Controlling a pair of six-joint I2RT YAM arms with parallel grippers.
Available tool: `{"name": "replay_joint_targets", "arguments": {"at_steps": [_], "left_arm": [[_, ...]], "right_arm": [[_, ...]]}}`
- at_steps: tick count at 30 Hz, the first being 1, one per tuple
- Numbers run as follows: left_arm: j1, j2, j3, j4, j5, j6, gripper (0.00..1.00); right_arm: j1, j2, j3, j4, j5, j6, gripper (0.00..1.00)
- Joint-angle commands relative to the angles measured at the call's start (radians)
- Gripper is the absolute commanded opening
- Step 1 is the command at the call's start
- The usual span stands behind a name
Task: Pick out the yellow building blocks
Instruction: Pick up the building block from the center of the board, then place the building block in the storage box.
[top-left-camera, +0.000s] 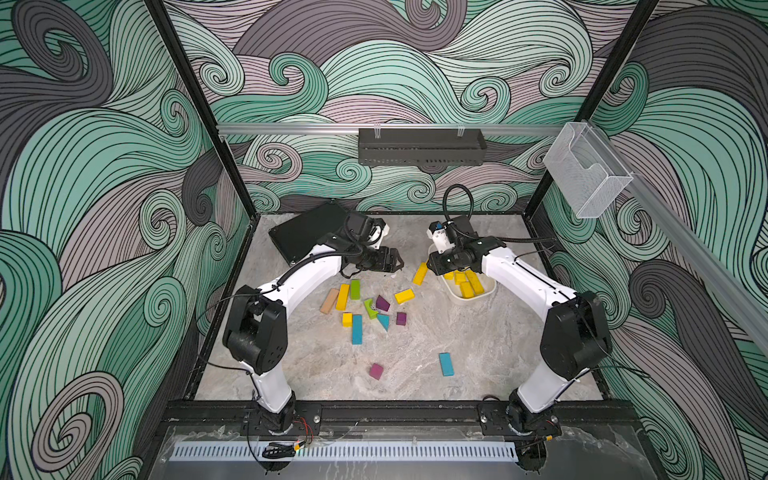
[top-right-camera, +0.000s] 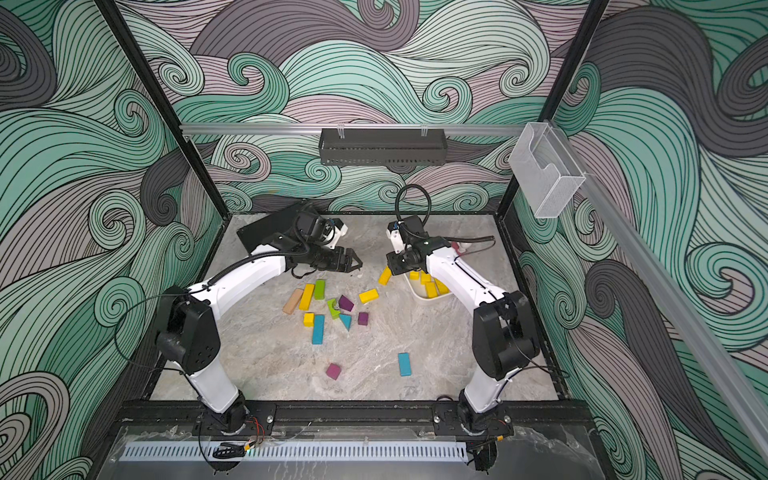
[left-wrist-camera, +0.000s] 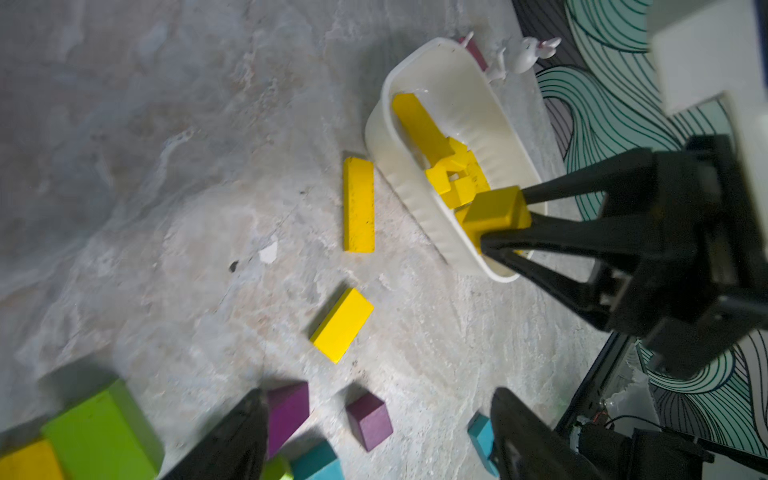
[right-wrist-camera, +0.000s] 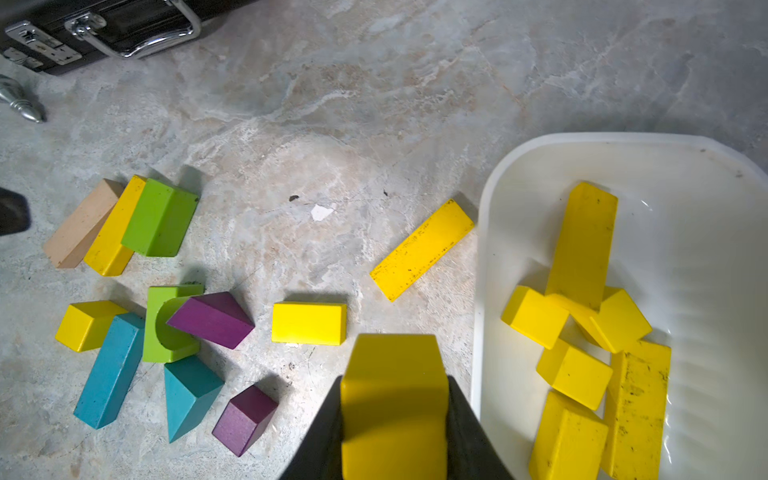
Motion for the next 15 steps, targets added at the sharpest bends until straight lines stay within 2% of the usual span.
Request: {"name": "replay_joint_targets", "arguments": {"at_steps": [1,7,15], "left_arm": [[-0.047,0.061,0.091,-0.009,0.033,-0.006,0.82],[-0.098,0.137,0.11,0.022,0.09,0.005,0.82],[-0.13,0.152,0.065,0.062,0.133,-0.011,0.82]], "right_arm": [[-0.039,-0.049,-0.025,-0.005,0.017,0.043,0.31],[-0.11,-0.075,-0.071,-0.004,0.02,0.069,0.31],[-0.146,-0.099,-0.098,0.0,0.04,0.071,0.31]]}}
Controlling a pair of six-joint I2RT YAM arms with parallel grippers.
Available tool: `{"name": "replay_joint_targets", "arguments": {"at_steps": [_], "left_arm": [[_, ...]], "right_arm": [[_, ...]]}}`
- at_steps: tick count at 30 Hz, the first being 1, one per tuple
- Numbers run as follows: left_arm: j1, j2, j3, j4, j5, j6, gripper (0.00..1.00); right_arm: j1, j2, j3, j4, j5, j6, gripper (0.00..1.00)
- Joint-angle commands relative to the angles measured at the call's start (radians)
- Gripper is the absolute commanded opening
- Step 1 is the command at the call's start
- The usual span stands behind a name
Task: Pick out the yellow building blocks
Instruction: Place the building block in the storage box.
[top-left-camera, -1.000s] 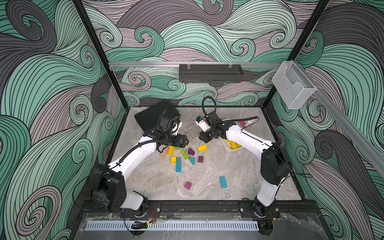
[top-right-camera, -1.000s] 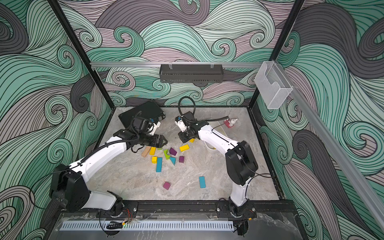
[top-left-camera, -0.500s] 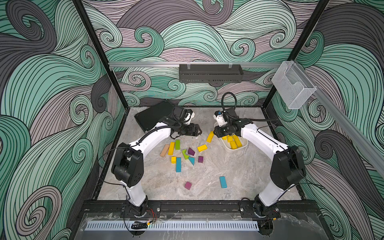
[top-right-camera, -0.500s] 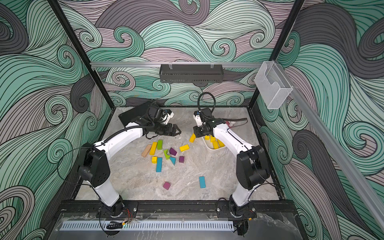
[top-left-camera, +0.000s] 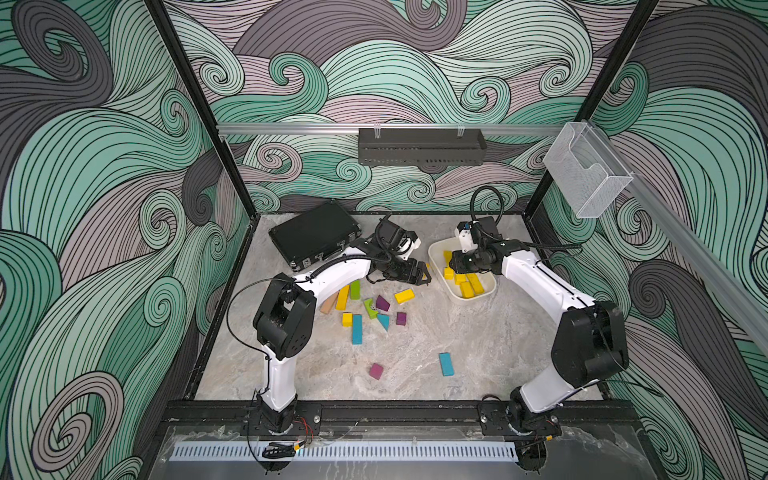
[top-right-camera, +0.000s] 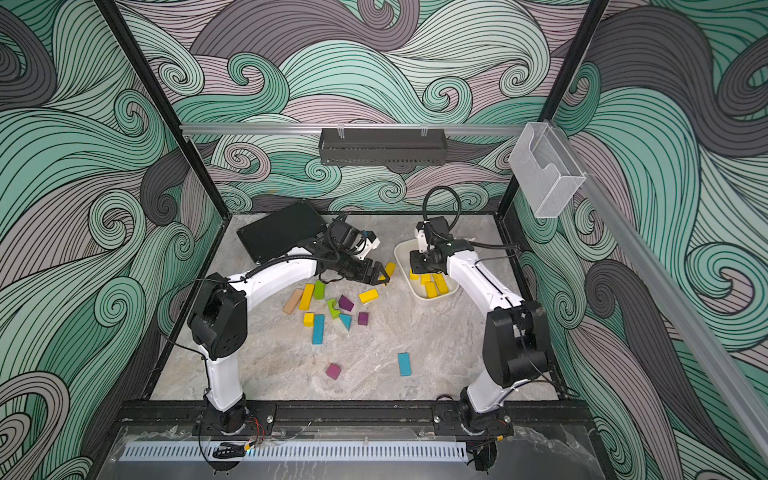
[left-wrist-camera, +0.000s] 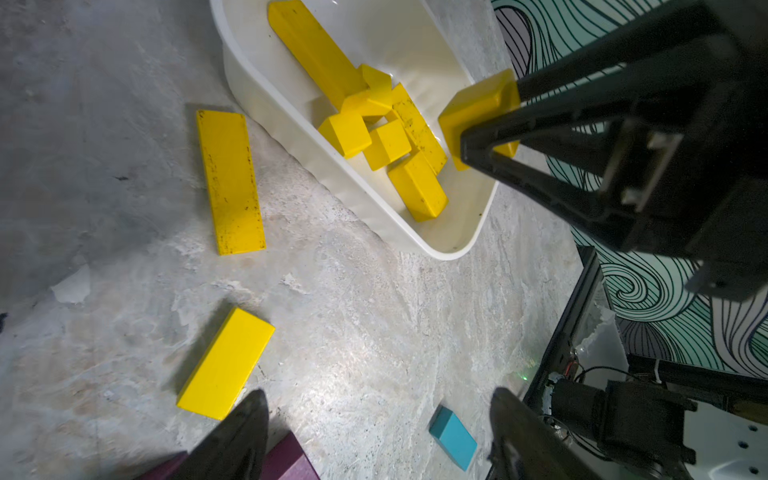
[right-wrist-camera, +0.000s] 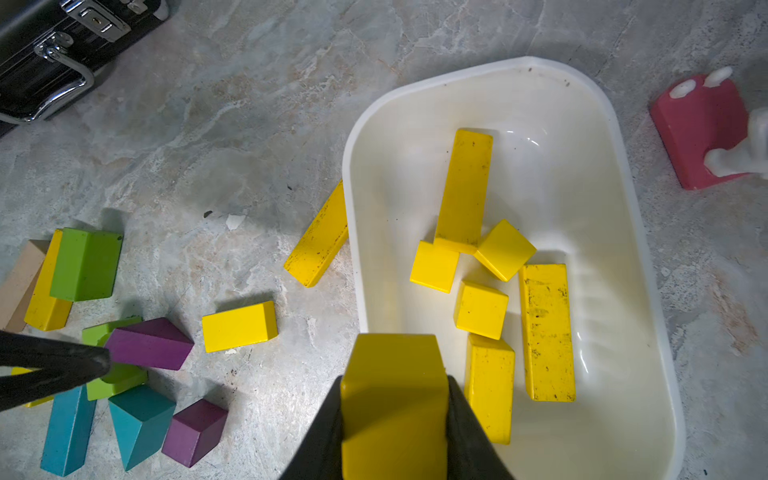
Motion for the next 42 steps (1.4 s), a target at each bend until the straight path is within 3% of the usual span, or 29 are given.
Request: {"name": "replay_joint_targets", "arguments": {"at_steps": [1,13,28,42], "left_arm": [[-0.008,0.007,0.006,0.031,0.045,-0.015,0.82],[-0.028,-0.006,0.003,0.009,0.042,-0.003,0.82],[-0.028,-0.038,0.002,-0.021,0.011,0.026,0.82],[-0.028,-0.046,0.002,-0.033,-0.015,0.032,0.82]], "right_arm": [[-0.009,-0.033,-0.017,0.004,0.026,0.013,0.31],[-0.041,-0.008,-0.078,0.075,0.043,0.046,0.32],[-0.079,0.341,0.17,0.097,0.071,0.033,0.32],[-0.08,0.463,0.271,0.104,0.032,0.053,0.35]]}}
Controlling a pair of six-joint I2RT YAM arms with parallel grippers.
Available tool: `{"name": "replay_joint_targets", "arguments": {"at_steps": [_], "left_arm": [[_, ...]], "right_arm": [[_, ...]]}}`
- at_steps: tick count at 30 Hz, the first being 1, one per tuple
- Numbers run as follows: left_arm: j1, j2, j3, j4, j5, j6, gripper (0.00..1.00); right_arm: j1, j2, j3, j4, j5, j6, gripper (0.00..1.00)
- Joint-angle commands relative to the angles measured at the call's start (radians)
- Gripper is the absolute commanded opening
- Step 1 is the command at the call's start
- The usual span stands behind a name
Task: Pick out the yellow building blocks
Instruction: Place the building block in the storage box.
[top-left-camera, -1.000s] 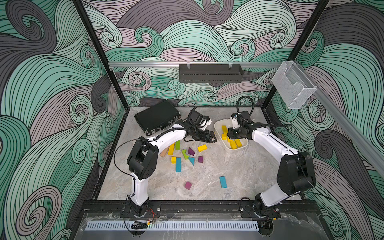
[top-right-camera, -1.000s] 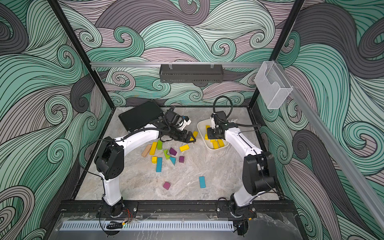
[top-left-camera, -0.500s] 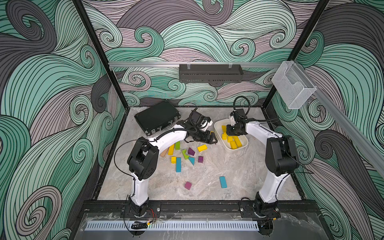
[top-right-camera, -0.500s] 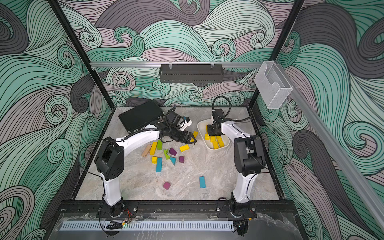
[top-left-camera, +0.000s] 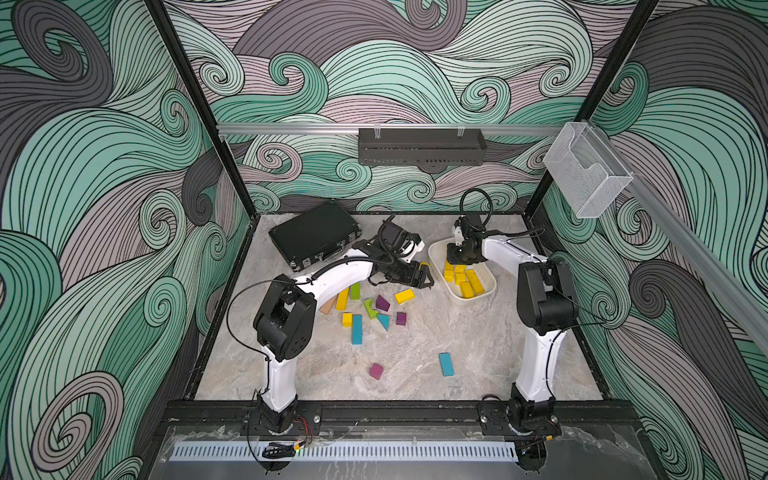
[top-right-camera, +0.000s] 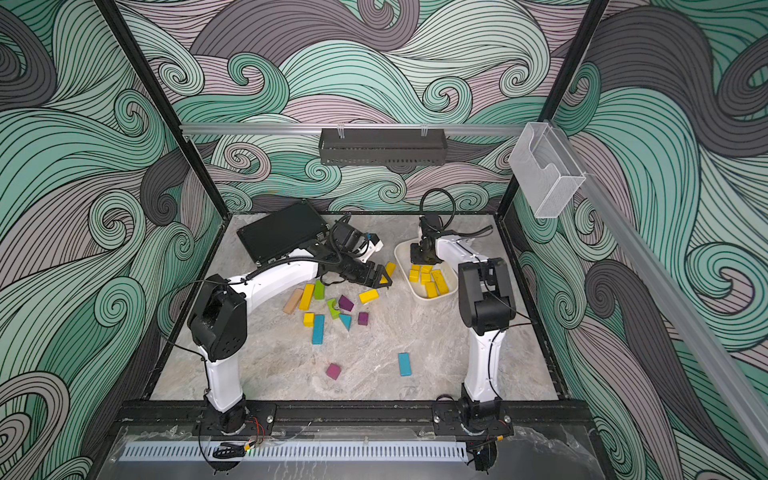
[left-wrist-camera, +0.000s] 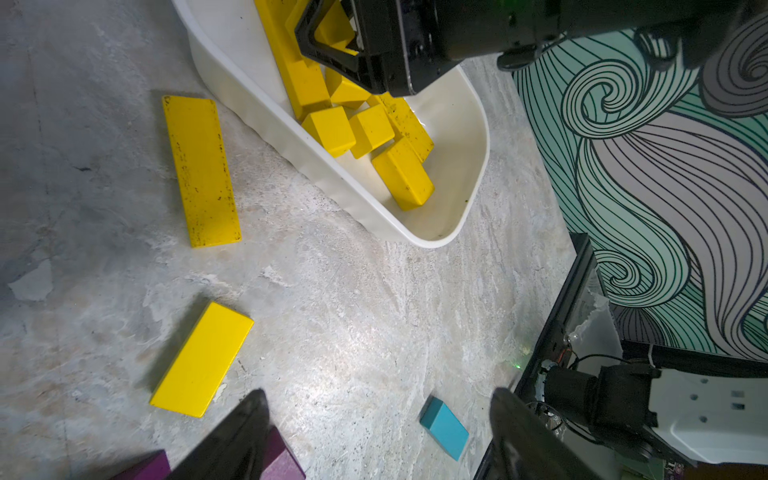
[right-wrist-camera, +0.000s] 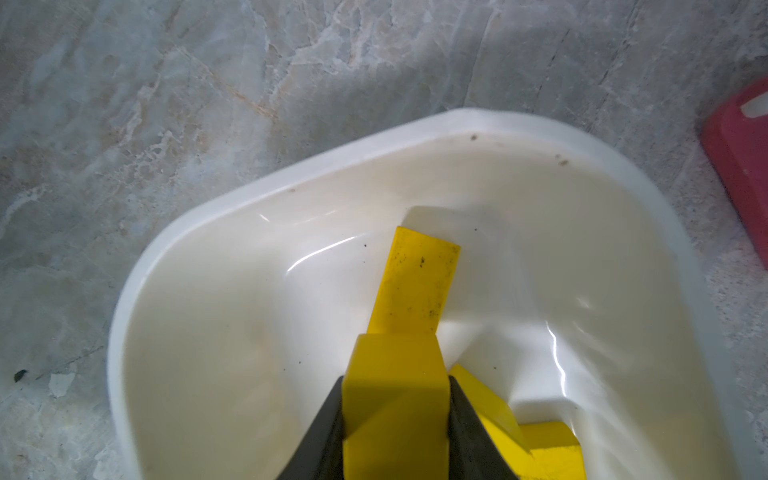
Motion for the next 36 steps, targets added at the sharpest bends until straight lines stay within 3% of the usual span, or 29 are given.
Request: {"name": "replay_joint_targets", "arguments": {"at_steps": [1,15,29,36], "left_arm": [[-0.003,-0.034,0.002,-0.024,-0.012,0.016,0.82],[-0.004,-0.027,0.003,-0.028,-0.023,0.018,0.82],[-0.003,-0.022,0.004,-0.034,-0.034,0.019,0.82],[-0.002,-0.029,0.003,-0.038,-0.056,0.026,0.82]], "right_arm": [[-0.005,0.029,0.041,-0.011,-0.006,0.003,0.35],[0.01,0.067,0.069,0.031,-0.185,0.048,0.41],[0.016,0.052,0.061,0.032,-0.19,0.05,0.4],[0.016,-0.025,0.048,0.022,-0.181,0.047,0.41]]}}
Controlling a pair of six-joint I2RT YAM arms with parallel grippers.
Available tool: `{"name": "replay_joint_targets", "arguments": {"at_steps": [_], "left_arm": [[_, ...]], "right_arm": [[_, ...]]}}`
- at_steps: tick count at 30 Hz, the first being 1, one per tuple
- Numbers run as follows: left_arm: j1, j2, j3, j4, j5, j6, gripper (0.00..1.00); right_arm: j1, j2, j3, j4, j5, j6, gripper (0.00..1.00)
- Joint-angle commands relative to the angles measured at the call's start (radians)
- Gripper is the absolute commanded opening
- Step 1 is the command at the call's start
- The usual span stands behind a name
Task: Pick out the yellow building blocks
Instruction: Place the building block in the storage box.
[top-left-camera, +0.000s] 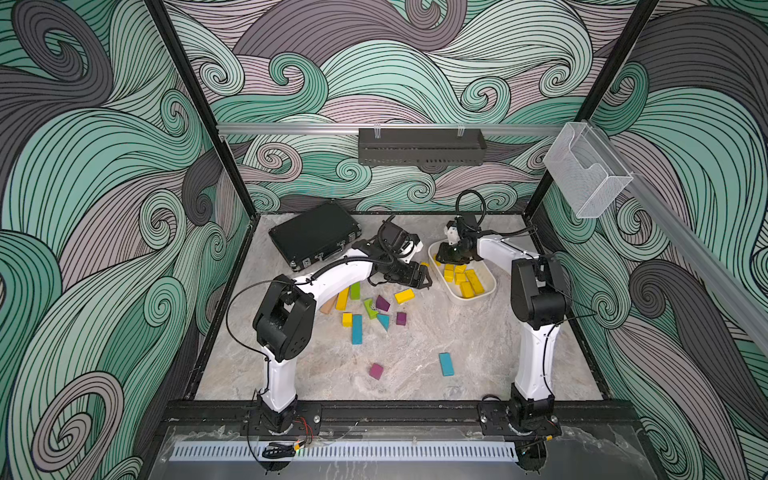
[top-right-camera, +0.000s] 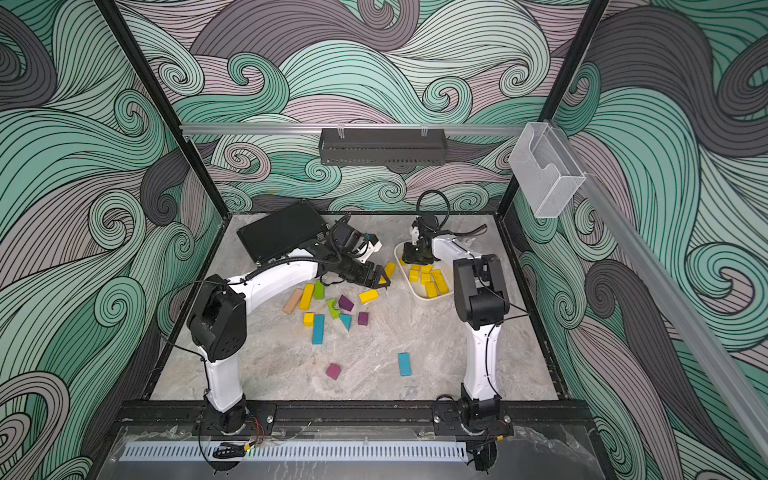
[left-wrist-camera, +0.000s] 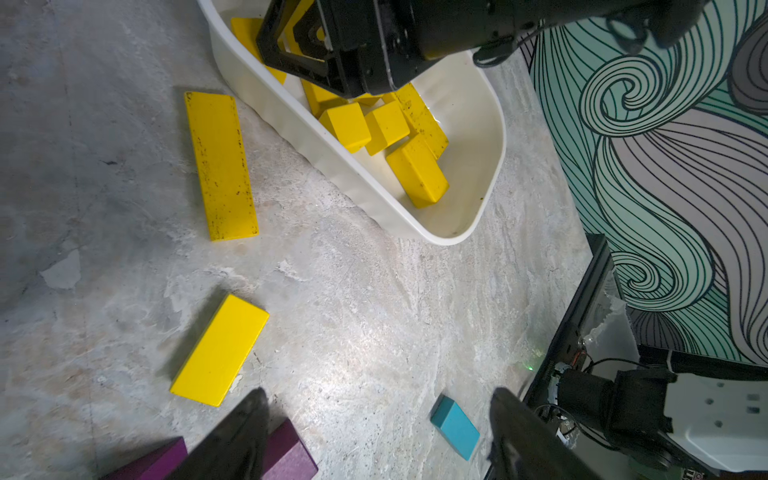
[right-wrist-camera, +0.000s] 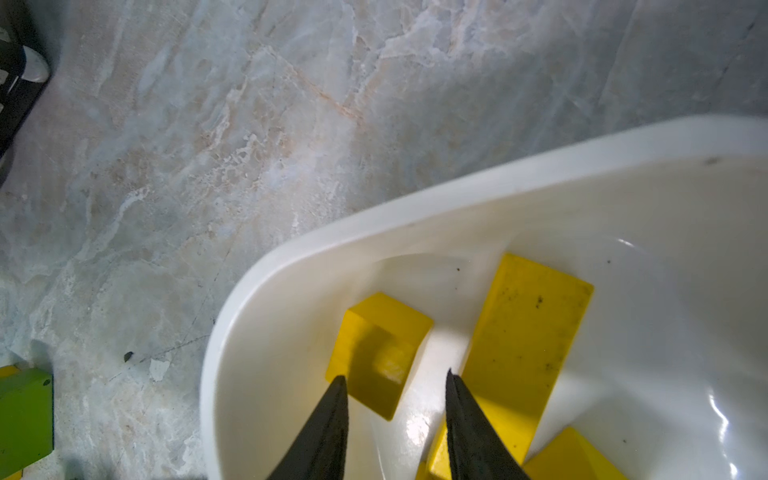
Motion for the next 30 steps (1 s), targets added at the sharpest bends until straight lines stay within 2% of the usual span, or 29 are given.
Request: {"name": "replay_joint_targets", "arguments": {"at_steps": [1,10,19,30], "left_arm": [[-0.003,-0.027,0.004,-0.019,-0.024,0.021,0.82],[0.003,-0.042,0.007,-0.043,-0.092,0.053,0.82],[0.005,-0.092,0.004,-0.072,-0.184,0.082,0.82],[0.004,-0.229,-0.023,-0.167,-0.345,0.096,0.82]], "right_arm": [[0.003,-0.093,0.001,-0.01,0.003,0.002,0.41],[0.009,-0.27,-0.036,-0.029,0.022,-0.005,0.44],[0.058,-0.435,-0.108,-0.06,0.024,-0.007,0.44],[0.199,-0.586,-0.186,-0.086,0.082,-0.017,0.46]]}}
